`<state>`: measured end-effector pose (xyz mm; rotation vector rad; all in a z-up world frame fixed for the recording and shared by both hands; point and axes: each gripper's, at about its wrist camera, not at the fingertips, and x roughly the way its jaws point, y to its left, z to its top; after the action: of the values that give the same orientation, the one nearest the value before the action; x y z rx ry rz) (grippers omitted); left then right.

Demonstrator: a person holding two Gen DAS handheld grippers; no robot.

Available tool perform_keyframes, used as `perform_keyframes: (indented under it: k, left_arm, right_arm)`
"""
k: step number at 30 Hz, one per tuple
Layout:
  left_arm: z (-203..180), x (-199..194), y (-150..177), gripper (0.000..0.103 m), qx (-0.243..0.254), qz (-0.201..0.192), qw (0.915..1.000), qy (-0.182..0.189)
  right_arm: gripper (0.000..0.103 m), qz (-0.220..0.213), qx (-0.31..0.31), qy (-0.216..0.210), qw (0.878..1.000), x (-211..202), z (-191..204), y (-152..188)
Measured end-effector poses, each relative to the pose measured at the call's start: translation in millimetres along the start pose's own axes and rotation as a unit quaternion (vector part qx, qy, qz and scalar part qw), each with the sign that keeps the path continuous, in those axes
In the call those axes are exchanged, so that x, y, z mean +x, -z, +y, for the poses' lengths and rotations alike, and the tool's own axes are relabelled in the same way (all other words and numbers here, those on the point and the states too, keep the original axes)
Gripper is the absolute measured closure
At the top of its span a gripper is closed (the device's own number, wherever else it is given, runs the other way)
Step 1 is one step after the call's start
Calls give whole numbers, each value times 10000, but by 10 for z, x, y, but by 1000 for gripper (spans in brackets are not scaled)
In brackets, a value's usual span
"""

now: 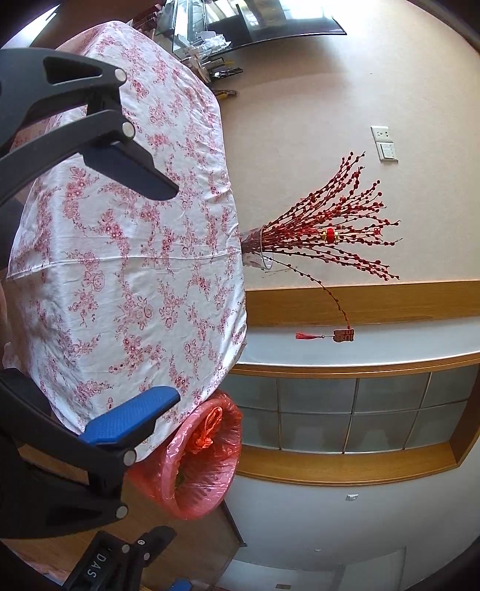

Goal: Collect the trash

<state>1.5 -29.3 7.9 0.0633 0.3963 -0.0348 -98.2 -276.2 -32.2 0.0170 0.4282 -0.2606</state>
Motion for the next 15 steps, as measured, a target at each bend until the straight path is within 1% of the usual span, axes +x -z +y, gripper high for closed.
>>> perform_keyframes:
  k: [7, 15]
  left_arm:
    - [9, -19, 4, 5, -43, -40, 10000, -15]
    - [52, -51, -16, 5, -112, -120, 9998, -144]
  right_arm:
    - [2, 3, 21, -34, 10000, -5, 6, 2]
    - [2, 19, 23, -57, 10000, 2, 18, 3]
